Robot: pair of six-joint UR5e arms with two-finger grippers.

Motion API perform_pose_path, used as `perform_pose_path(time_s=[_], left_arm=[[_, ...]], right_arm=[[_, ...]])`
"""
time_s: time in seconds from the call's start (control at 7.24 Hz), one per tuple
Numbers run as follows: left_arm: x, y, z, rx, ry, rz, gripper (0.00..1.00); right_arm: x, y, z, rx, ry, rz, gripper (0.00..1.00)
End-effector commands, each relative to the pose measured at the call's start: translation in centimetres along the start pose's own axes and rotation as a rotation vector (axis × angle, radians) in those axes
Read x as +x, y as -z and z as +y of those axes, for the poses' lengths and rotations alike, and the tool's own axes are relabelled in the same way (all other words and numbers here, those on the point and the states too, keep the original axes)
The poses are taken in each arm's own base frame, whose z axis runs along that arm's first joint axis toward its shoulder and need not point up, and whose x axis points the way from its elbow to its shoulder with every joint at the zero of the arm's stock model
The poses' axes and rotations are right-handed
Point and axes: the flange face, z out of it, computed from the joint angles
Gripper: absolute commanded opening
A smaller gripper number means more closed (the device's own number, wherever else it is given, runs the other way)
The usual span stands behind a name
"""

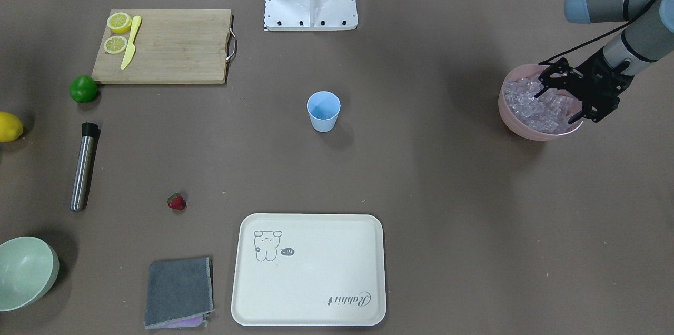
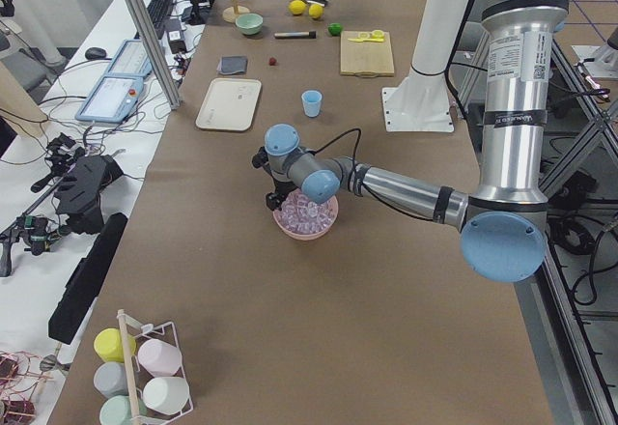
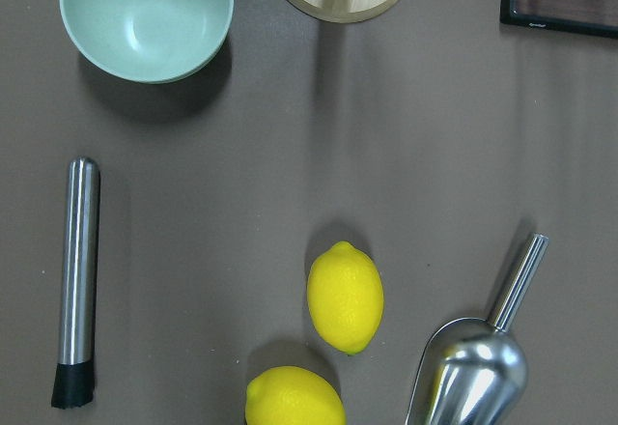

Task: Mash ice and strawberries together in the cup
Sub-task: 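Lower the left gripper into the pink bowl of ice cubes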

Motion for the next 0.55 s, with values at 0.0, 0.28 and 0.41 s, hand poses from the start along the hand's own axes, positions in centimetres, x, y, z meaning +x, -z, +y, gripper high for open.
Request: perform_pose_path(time_s=[0.0,0.28,0.41], left_arm=[[1.2,-1.3,1.0,-0.018,-0.045,0.022,0.81],[2.0,-1.7,1.1,-0.017,-0.068,0.035,0.69],[2.1,-1.8,1.2,-0.019,-0.07,0.037,0.68]], right_arm=[[0.1,-0.1,0.2,-0.003,-0.004,0.001,1.0],[0.4,0.0,1.0,-0.001,-0.016,0.005,1.0],[0.5,0.1,1.3,0.0,-0.025,0.004,1.0]])
